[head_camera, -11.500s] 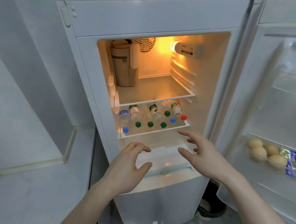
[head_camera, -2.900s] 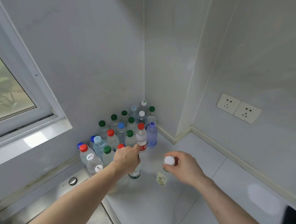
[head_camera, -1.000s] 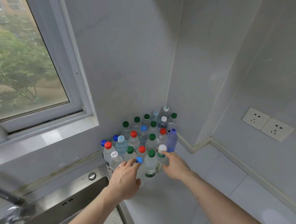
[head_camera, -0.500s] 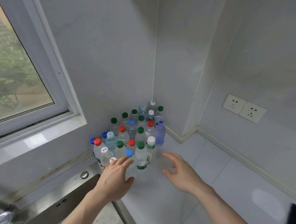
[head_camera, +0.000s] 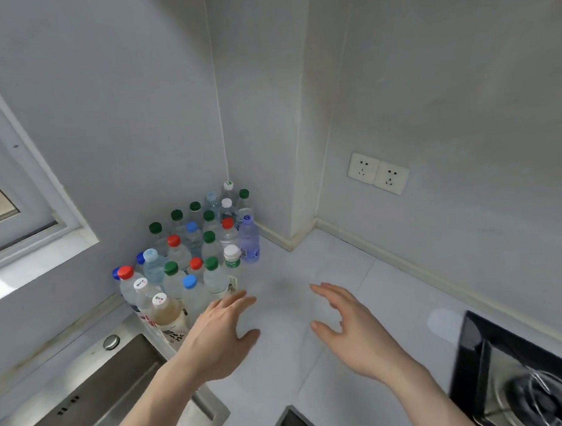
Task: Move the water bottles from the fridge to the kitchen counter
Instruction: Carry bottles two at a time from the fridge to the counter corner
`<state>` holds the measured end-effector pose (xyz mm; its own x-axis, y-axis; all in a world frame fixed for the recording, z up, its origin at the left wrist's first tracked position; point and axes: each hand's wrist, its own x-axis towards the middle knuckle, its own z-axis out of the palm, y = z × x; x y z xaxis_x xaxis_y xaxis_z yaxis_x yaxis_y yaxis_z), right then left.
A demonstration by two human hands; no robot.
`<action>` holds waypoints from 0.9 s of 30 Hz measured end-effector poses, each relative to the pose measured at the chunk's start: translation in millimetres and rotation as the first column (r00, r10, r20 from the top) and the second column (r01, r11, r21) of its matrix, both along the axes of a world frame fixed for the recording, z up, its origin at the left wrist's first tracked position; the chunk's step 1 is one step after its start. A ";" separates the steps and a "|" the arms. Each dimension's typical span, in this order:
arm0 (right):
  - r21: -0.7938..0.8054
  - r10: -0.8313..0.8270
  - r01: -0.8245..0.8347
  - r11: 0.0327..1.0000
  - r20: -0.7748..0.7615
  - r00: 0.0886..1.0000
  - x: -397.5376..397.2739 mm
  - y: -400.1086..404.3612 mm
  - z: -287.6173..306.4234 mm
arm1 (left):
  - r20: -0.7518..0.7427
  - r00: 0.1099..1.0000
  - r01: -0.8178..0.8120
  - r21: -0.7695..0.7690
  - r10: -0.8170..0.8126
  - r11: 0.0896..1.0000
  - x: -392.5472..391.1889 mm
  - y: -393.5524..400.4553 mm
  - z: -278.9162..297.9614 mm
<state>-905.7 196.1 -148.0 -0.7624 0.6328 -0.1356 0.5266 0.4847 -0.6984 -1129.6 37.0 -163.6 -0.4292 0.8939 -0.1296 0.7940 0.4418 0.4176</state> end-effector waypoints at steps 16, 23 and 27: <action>-0.013 -0.521 0.522 0.853 0.048 0.852 315.6 -127.2 1.5 | 0.117 0.811 0.566 0.089 -0.573 0.820 267.1 13.9 2.1; -0.001 -0.782 0.782 0.624 -0.006 0.624 452.0 -206.3 15.5 | 0.127 0.568 0.789 0.196 -0.813 0.582 410.1 19.9 10.0; 0.005 -0.913 0.915 0.404 -0.056 0.404 518.1 -254.0 30.0 | 0.099 0.351 0.909 0.202 -0.931 0.364 492.7 31.3 24.0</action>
